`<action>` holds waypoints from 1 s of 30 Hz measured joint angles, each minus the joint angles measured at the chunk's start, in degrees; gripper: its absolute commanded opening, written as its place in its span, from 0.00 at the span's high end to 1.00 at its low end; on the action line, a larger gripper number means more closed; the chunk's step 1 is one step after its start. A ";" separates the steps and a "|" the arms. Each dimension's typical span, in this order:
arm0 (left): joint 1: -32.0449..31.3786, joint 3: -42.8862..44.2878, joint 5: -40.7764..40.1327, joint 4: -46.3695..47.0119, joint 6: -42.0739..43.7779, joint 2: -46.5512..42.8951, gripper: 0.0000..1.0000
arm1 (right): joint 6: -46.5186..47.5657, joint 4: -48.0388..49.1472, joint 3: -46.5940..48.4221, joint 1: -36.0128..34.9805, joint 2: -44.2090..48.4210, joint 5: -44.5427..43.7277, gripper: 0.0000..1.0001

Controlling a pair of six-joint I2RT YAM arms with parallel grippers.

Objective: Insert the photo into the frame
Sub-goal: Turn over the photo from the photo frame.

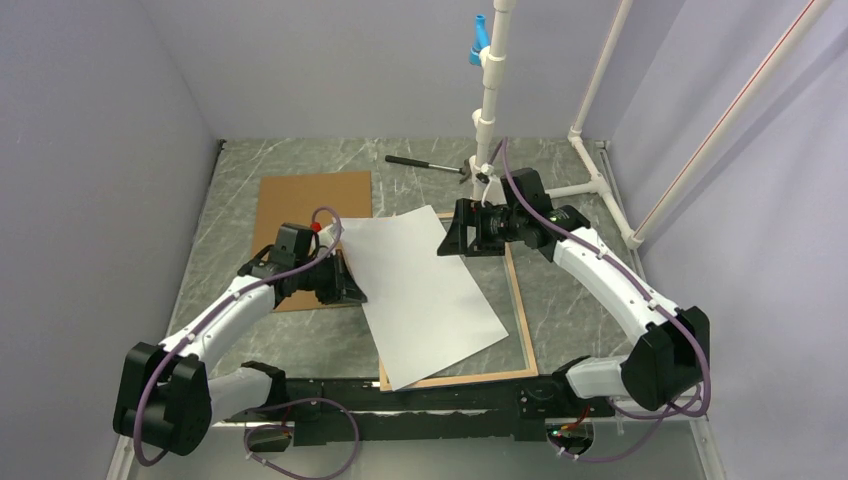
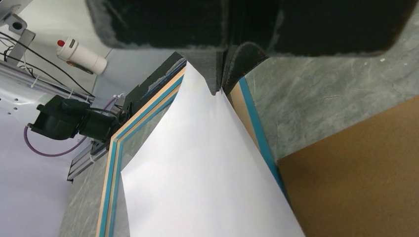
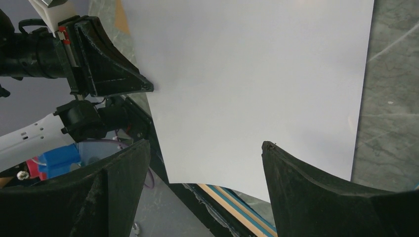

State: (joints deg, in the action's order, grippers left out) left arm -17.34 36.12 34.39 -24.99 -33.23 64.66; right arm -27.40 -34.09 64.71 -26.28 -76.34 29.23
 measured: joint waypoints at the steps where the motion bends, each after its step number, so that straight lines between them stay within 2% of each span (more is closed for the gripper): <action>1: 0.00 0.85 0.39 -0.26 0.74 0.42 1.00 | 0.09 -0.17 0.04 0.09 0.31 -0.20 0.15; 11: -0.79 5.97 3.30 -2.38 4.59 5.81 1.00 | 0.92 -1.55 0.72 0.98 1.25 -0.42 0.15; 23: -5.38 7.91 3.98 -2.78 6.10 7.96 1.00 | 1.42 -2.36 1.22 1.66 1.79 -0.42 0.15; 30: -7.67 12.00 4.55 -3.89 7.58 9.75 1.00 | 1.68 -2.80 1.29 1.99 1.88 -0.44 0.15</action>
State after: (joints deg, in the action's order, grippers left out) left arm -25.02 48.12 38.94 -28.88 -25.65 74.41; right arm -25.71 -36.88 66.00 -24.29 -74.46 28.80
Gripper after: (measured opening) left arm 0.009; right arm 0.852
